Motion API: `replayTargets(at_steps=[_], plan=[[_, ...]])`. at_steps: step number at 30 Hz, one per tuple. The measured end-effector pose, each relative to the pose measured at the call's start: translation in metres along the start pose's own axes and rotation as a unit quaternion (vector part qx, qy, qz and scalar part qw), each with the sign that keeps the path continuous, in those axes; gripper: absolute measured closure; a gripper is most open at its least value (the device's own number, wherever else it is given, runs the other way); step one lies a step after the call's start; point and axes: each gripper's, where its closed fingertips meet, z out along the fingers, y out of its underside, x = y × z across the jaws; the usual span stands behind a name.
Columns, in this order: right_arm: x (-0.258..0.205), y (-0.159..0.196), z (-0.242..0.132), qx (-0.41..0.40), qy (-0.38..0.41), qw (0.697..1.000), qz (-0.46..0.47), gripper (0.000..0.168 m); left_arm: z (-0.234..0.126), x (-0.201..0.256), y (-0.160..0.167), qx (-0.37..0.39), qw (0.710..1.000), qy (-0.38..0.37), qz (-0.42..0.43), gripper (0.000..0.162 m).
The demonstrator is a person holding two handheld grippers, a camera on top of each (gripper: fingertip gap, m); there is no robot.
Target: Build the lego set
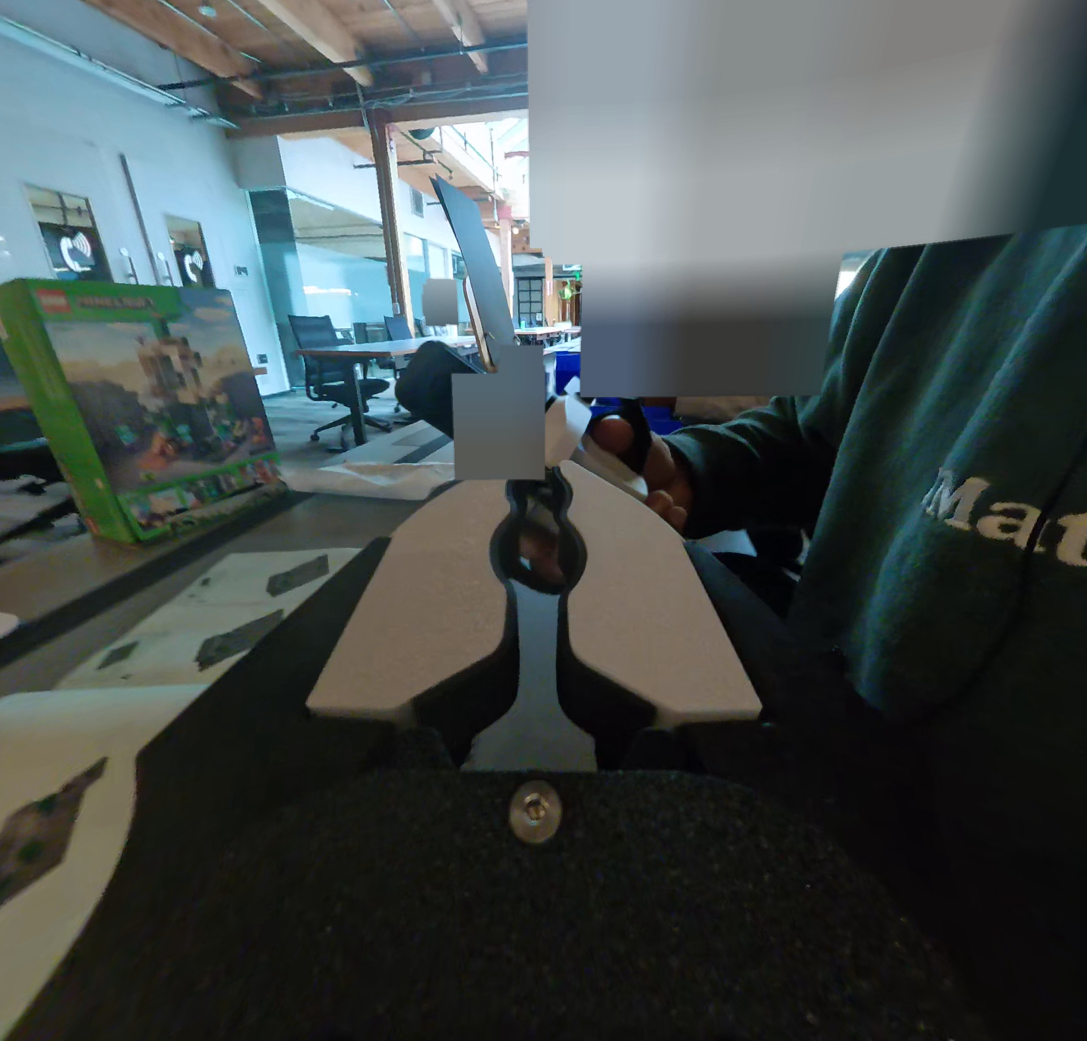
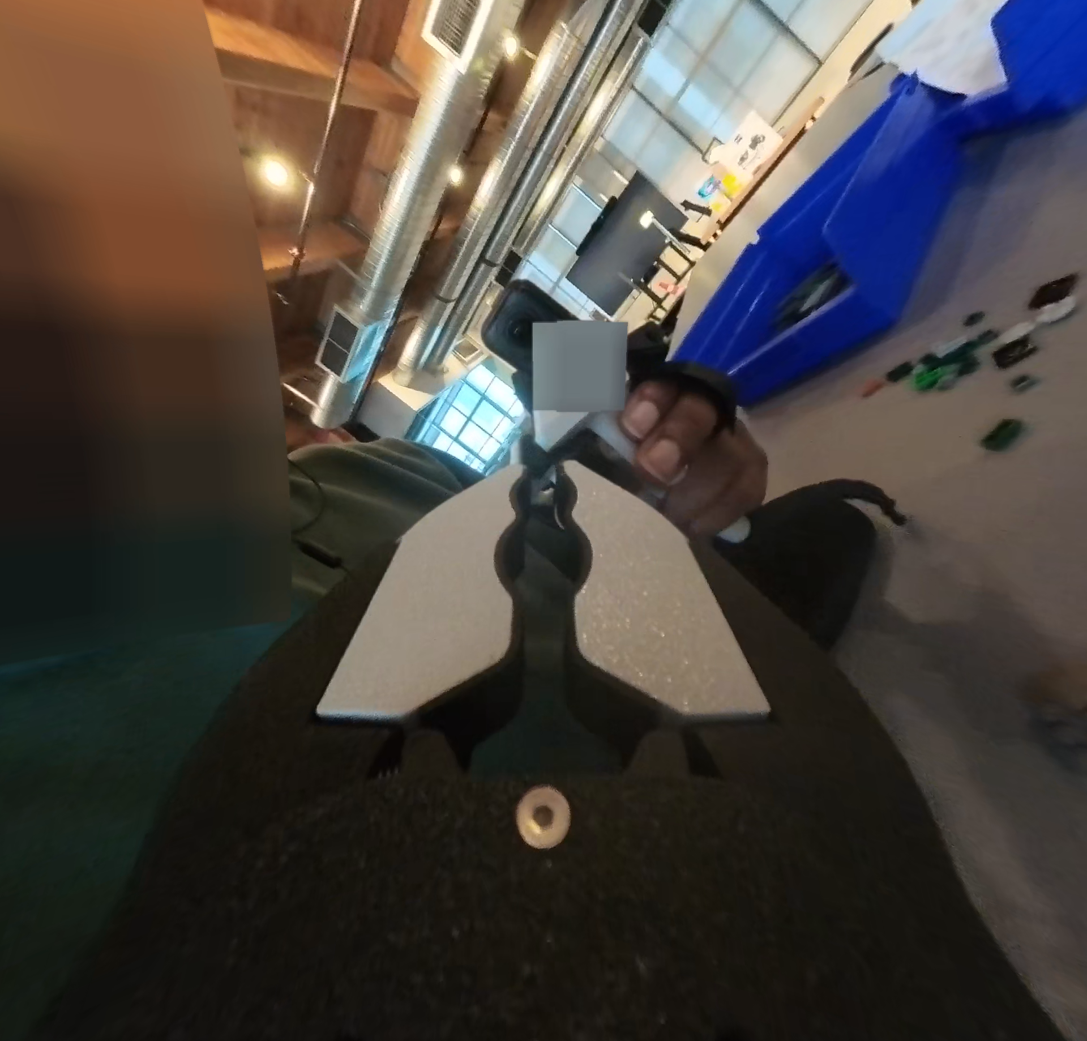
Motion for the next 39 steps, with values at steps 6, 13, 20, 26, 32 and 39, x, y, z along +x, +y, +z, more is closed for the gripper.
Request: replayTargets(at_steps=[6,13,20,26,32,39], plan=[[-0.002,-0.002,0.000,0.007,-0.011,0.999,0.031,0.165,0.002,0.000,-0.001,-0.006,0.999,-0.003,0.038,0.155],[-0.005,-0.002,-0.001,0.012,-0.041,0.996,0.073,0.161,0.003,0.004,-0.002,-0.006,0.996,-0.006,0.092,0.155],[-0.006,-0.001,-0.004,0.008,-0.048,0.996,0.079,0.164,0.003,0.005,-0.002,-0.008,0.994,-0.006,0.105,0.155],[0.003,-0.001,-0.013,-0.001,-0.005,0.998,0.069,0.166,0.000,-0.001,0.007,-0.048,0.993,-0.023,0.109,0.147],[0.019,0.005,-0.023,-0.034,0.063,0.996,0.052,0.166,-0.003,-0.006,0.023,-0.126,0.980,-0.041,0.149,0.145],[0.030,0.009,-0.029,-0.038,0.086,0.993,0.067,0.166,-0.002,-0.008,0.039,-0.176,0.968,-0.041,0.174,0.154]])
